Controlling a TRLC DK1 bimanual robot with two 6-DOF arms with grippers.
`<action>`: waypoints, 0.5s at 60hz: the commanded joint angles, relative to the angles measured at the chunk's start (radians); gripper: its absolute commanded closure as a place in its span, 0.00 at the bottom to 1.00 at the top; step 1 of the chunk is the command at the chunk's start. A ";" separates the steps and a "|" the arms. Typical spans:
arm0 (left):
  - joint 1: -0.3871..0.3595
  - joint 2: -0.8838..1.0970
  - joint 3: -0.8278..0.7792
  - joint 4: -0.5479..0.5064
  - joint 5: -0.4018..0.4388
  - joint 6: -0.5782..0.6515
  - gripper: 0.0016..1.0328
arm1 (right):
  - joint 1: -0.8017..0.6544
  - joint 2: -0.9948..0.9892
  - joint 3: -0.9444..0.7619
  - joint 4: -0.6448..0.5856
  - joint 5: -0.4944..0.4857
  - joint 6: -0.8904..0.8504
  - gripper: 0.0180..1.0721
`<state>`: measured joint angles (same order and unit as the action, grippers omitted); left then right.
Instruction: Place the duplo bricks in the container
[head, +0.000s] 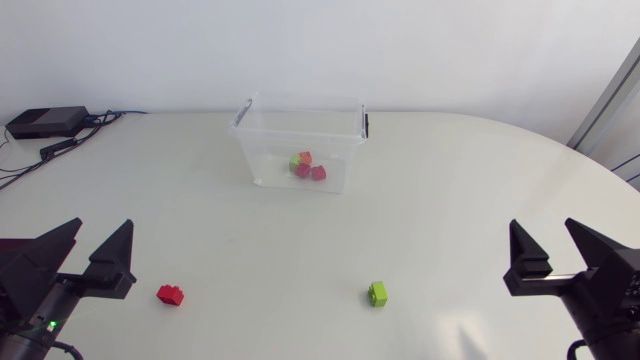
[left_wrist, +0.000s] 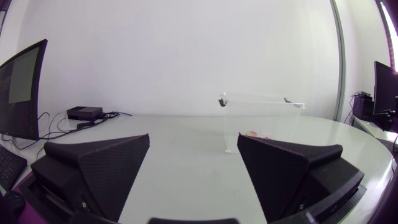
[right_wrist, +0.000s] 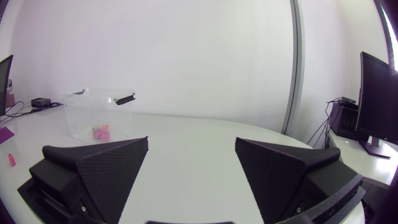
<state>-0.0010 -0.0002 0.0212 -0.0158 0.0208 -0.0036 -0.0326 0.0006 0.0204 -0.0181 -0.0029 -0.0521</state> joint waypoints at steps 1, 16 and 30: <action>0.001 -0.014 -0.020 0.017 0.002 0.001 0.04 | 0.010 -0.007 -0.020 0.010 -0.003 0.003 0.04; 0.001 -0.014 0.095 -0.104 -0.010 -0.004 0.04 | 0.051 -0.005 0.062 -0.065 -0.002 0.001 0.04; 0.010 0.023 0.267 -0.185 -0.012 0.004 0.06 | 0.091 0.118 0.273 -0.137 0.006 0.003 0.04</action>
<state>0.0002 0.0025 0.2111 -0.1909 0.0166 -0.0036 0.0441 0.0532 0.2131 -0.1360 -0.0021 -0.0521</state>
